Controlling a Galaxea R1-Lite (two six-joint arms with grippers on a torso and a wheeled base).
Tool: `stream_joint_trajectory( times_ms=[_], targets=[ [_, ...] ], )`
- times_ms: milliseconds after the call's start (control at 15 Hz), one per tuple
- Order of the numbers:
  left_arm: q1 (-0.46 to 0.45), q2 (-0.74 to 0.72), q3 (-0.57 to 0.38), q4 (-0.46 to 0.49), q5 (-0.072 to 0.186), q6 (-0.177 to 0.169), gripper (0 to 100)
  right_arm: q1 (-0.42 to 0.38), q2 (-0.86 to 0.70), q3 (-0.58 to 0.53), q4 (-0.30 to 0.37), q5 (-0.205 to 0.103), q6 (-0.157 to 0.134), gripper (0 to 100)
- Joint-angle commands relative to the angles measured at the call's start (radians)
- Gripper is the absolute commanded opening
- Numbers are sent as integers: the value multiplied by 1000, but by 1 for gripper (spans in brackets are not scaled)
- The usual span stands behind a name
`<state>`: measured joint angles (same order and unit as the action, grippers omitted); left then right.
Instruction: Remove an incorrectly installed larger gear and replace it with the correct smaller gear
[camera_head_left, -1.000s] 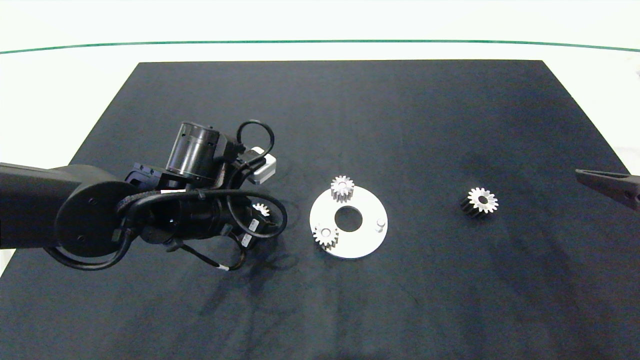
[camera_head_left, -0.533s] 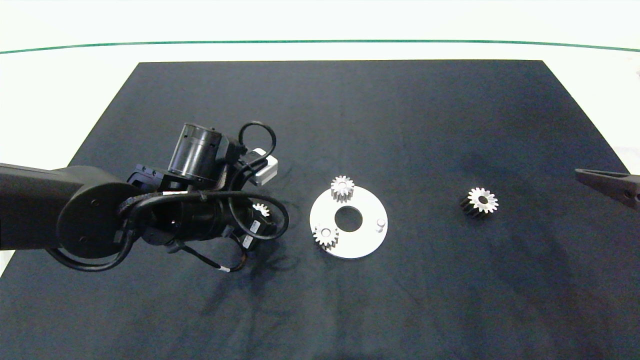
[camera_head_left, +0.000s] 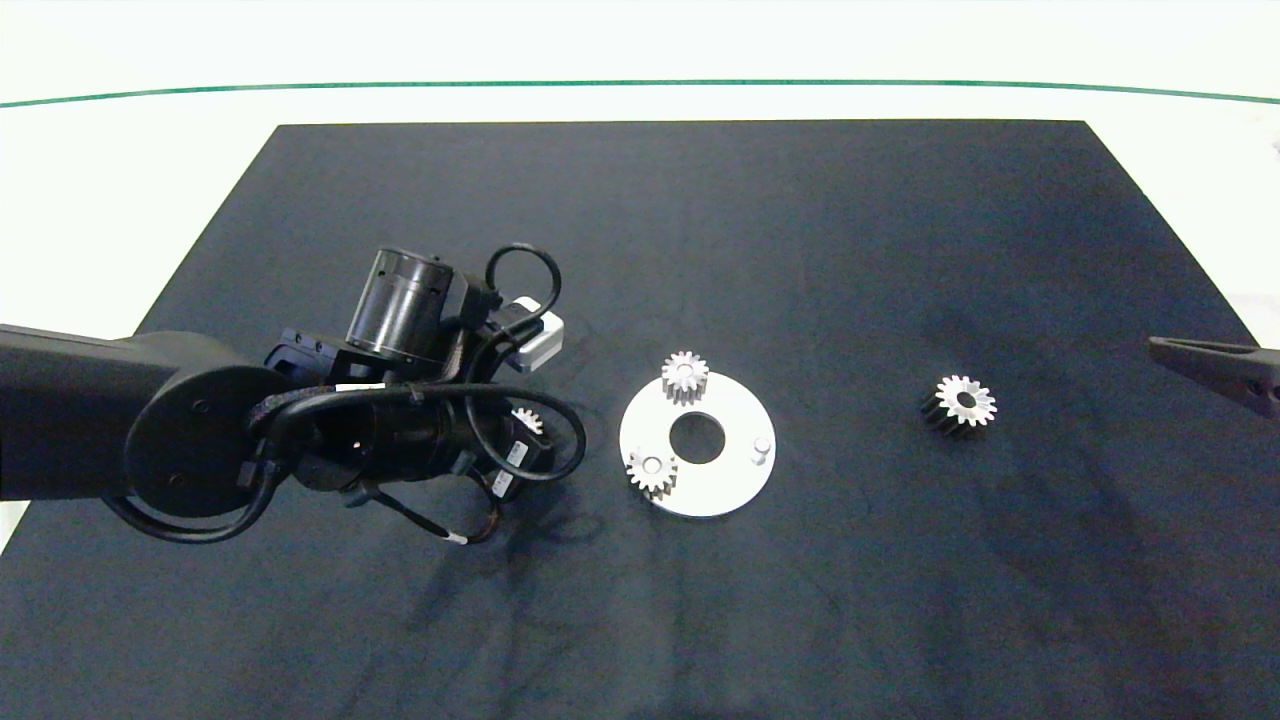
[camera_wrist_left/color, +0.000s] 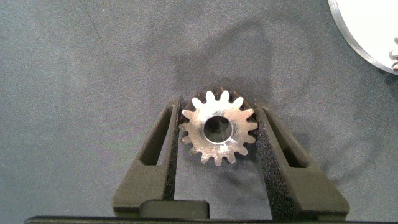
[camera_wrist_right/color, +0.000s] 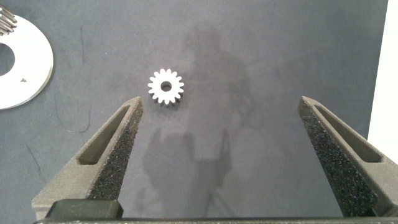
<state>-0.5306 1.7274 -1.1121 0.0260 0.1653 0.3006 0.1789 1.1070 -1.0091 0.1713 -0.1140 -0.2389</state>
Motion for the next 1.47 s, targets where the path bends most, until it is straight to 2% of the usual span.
stream_joint_trajectory(
  times_ms=[67,467,800,933,1133,1267,1467],
  targets=[
    [0,0,0,0,2,2,32,1,2,0,1,-1,-2,100],
    [0,-2,3,0,3,2,22,1,2,3,2,1,0,100],
    [6,-14,5,3,5,2,22,1,1,18,2,4,1,100],
    [8,-28,-2,32,5,2,22,1,1,20,2,2,15,100],
    [1,-74,-3,65,5,2,22,1,1,20,1,2,18,100],
    [-3,-101,-2,98,19,3,22,1,1,20,2,2,18,100],
    [-35,-140,2,124,26,3,22,1,1,24,2,2,18,100]
  ],
)
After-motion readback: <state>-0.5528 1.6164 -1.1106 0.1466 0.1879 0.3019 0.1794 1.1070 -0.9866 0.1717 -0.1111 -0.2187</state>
